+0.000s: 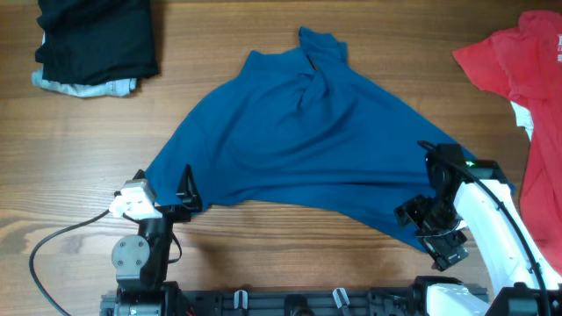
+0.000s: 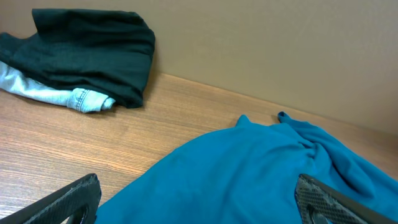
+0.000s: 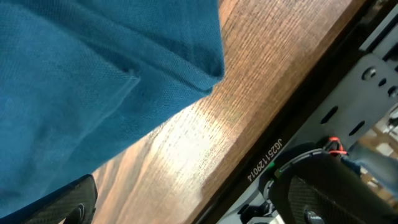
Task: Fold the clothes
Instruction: 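Grasp the lower-right hem of the blue shirt with the right gripper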
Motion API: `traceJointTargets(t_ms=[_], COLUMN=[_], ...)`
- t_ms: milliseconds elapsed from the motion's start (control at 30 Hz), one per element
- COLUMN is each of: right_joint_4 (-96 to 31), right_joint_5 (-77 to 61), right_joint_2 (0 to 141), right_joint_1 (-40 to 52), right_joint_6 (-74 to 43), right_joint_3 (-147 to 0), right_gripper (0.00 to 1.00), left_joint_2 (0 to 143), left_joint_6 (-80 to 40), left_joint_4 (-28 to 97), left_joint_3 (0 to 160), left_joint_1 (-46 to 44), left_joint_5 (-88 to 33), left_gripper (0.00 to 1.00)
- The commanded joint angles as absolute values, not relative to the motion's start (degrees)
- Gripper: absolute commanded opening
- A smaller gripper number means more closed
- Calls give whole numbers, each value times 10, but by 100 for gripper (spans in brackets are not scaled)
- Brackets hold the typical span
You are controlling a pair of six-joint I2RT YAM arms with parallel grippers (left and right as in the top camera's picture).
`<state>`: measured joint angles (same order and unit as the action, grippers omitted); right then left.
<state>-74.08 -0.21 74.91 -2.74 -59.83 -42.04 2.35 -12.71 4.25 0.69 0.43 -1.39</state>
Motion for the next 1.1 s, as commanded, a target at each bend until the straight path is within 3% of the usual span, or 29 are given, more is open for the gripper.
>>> traceJointTargets(t_ms=[0,533,767,833,900,1067], right_joint_4=[-710,-544,-536,-531,-531,-532], right_joint_5=[15,-26,3,-1,-1,0], right_joint_2=[757,849,861,861,861,860], right_joint_1=[-29,-29,-29,-29,-29,-29], right_joint_6=[-613,-614,-589,-585,-585,-587], right_joint_3=[-419,-378,-396,-405,-405,-405], right_gripper=[100,99,77,66,48,30], left_joint_2=[20,20,20,20,20,20], left_joint_6=[-120,-120,-120,-120,-120,-120], left_joint_4=[43,43,43,43,43,43], left_joint_3=[3,3,3,3,3,3], left_joint_1=[1,1,1,1,1,1], left_joint_5=[-18,-18,-18,-18,-18,-18], left_gripper=[100,100,100,100,100,100])
